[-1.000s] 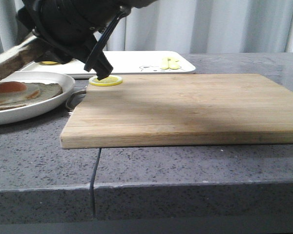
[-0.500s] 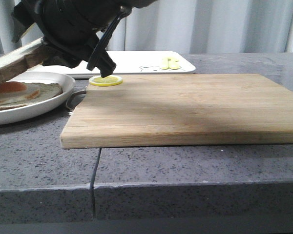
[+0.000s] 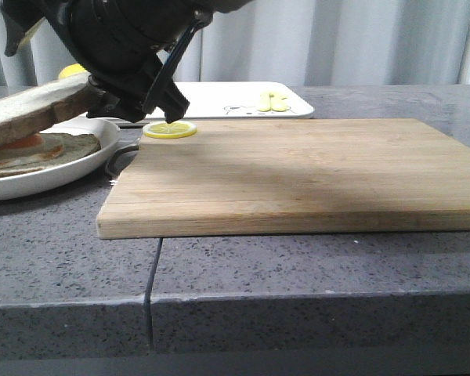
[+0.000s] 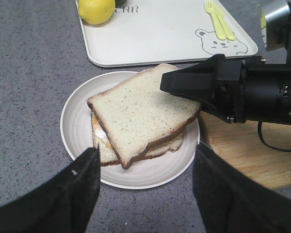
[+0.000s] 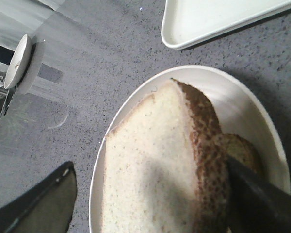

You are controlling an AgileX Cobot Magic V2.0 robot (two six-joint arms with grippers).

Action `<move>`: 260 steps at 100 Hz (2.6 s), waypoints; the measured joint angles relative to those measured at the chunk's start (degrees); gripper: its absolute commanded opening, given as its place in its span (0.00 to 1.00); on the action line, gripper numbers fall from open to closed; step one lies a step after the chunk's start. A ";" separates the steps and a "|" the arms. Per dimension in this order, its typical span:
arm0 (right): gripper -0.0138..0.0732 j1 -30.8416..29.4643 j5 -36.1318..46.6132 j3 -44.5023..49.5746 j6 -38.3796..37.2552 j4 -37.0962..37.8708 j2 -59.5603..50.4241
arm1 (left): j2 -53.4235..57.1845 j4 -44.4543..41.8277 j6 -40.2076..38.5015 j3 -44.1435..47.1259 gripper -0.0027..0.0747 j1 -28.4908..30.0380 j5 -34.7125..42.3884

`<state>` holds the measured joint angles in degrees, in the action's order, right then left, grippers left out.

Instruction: Place bread and move sandwich to tray

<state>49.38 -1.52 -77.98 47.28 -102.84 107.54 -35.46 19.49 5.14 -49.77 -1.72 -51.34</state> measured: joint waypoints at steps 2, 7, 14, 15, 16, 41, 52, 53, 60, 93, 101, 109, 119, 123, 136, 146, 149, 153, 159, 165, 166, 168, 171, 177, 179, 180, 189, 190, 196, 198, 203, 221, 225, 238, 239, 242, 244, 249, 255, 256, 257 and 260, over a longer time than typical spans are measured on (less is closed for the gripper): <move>0.85 0.00 -0.01 0.00 0.00 0.36 0.00 | 0.00 0.00 0.00 0.00 0.53 0.00 0.00; 0.85 0.00 -0.01 0.00 0.00 1.40 0.00 | 0.00 0.00 0.00 0.00 0.53 0.00 0.00; 0.85 0.00 0.01 0.00 0.13 3.01 0.00 | 0.00 0.00 0.00 0.00 0.53 0.00 0.00; 0.85 0.00 0.01 0.00 0.13 3.32 0.00 | 0.00 0.00 0.00 0.00 0.53 0.00 0.00; 0.85 0.00 0.01 0.00 0.13 3.47 0.00 | 0.00 0.00 0.00 0.00 0.53 0.00 0.00; 0.85 0.00 1.52 0.00 0.23 7.36 0.00 | 0.00 0.00 0.00 0.00 0.53 0.00 0.00; 0.85 0.00 2.64 0.00 0.23 8.73 -0.11 | 0.00 0.00 0.00 0.00 0.53 0.00 0.00; 0.85 0.00 2.75 0.00 0.23 8.76 -0.11 | 0.00 0.00 0.00 0.00 0.53 0.00 0.00; 0.85 0.00 3.08 0.00 0.23 9.51 -0.44 | 0.00 0.00 0.00 0.00 0.53 0.00 0.00; 0.85 0.00 5.91 0.00 0.23 16.17 -2.75 | 0.00 0.00 0.00 0.00 0.53 0.00 0.00; 0.85 -0.18 6.31 0.26 0.35 18.11 -3.85 | 0.00 0.00 0.00 0.00 0.53 0.00 0.00; 0.85 -0.68 6.53 1.45 0.35 20.04 -5.72 | 0.00 0.00 0.00 0.00 0.53 0.00 0.00; 0.85 -1.54 6.87 4.14 0.35 22.99 -8.96 | 0.00 0.00 0.00 0.00 0.53 0.00 0.00; 0.85 -1.94 7.07 5.34 0.35 24.09 -10.79 | 0.00 0.00 0.00 0.00 0.53 0.00 0.00; 0.85 -3.92 8.89 10.90 0.09 28.57 -17.51 | 0.00 0.00 0.00 0.00 0.53 0.00 0.00; 0.85 -6.02 9.99 15.75 -1.86 32.94 -23.86 | 0.00 0.00 0.00 0.00 0.53 0.00 0.00; 0.85 -6.89 10.08 17.57 -2.81 34.51 -26.29 | 0.00 0.00 0.00 0.00 0.53 0.00 0.00; 0.85 -7.84 10.11 19.39 -4.51 37.14 -28.77 | 0.00 0.00 0.00 0.00 0.53 0.00 0.00; 0.85 -9.71 10.11 22.66 -7.38 41.62 -33.23 | 0.00 0.00 0.00 0.00 0.53 0.00 0.00; 0.85 -11.76 10.11 25.45 -10.16 46.13 -37.58 | 0.00 0.00 0.00 0.00 0.53 0.00 0.00; 0.85 -12.01 10.11 26.14 -10.84 47.32 -38.05 | 0.00 0.00 0.00 0.00 0.53 0.00 0.00; 0.85 -12.76 9.98 27.15 -11.86 49.11 -39.47 | 0.00 0.00 0.00 0.00 0.53 0.00 0.00; 0.85 -13.80 9.84 28.42 -13.26 51.56 -41.30 | 0.00 0.00 0.00 0.00 0.53 0.00 0.00; 0.85 -16.35 9.07 31.00 -16.06 56.63 -45.28 | 0.00 0.00 0.00 0.00 0.53 0.00 0.00; 0.85 -17.29 8.62 31.53 -17.12 58.57 -46.52 | 0.00 0.00 0.00 0.00 0.53 0.00 0.00; 0.85 -17.60 8.47 32.02 -17.83 59.83 -46.92 | 0.00 0.00 0.00 0.00 0.53 0.00 0.00; 0.85 -22.19 5.70 34.75 -22.20 68.02 -51.89 | 0.00 0.00 0.00 0.00 0.53 0.00 0.00; 0.85 -22.57 5.41 34.95 -22.90 68.62 -52.24 | 0.00 0.00 0.00 0.00 0.53 0.00 0.00; 0.85 -26.17 2.39 36.37 -25.38 74.15 -55.36 | 0.00 0.00 0.00 0.00 0.53 0.00 0.00; 0.85 -27.40 1.52 36.77 -26.25 75.39 -56.37 | 0.00 0.00 0.00 0.00 0.53 0.00 0.00; 0.85 -30.25 -1.40 37.60 -28.17 80.30 -58.69 | 0.00 0.00 0.00 0.00 0.53 0.00 0.00; 0.85 -38.95 -8.33 40.93 -34.85 92.27 -68.40 | 0.00 0.00 0.00 0.00 0.53 0.00 0.00; 0.85 -39.99 -9.00 42.00 -35.96 94.18 -70.46 | 0.00 0.00 0.00 0.00 0.53 0.00 0.00; 0.85 -41.63 -9.94 46.45 -37.27 97.59 -78.69 | 0.00 0.00 0.00 0.00 0.53 0.00 0.00; 0.85 -41.63 -10.05 46.73 -37.27 97.68 -79.09 | 0.00 0.00 0.00 0.00 0.53 0.00 0.00; 0.85 -41.71 -10.31 47.89 -37.27 97.97 -81.11 | 0.00 0.00 0.00 0.00 0.53 0.00 0.00; 0.85 -41.81 -10.47 48.80 -37.35 98.25 -82.29 | 0.00 0.00 0.00 0.00 0.53 0.00 0.00; 0.85 -41.75 -11.03 51.04 -37.50 98.67 -84.88 | 0.00 0.00 0.00 0.00 0.53 0.00 0.00; 0.85 -41.75 -11.63 53.84 -37.49 98.93 -87.57 | 0.00 0.00 0.00 0.00 0.53 0.00 0.00; 0.85 -41.75 -11.88 54.13 -37.49 98.93 -88.21 | 0.00 0.00 0.00 0.00 0.53 0.00 0.00; 0.85 -41.75 -11.95 54.71 -37.49 99.03 -88.50 | 0.00 0.00 0.00 0.00 0.53 0.00 0.00; 0.85 -41.75 -12.17 55.84 -37.49 99.06 -89.66 | 0.00 0.00 0.00 0.00 0.53 0.00 0.00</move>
<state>7.63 -13.69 -22.14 9.78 -3.78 17.89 -35.46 19.49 5.14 -49.77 -1.72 -51.34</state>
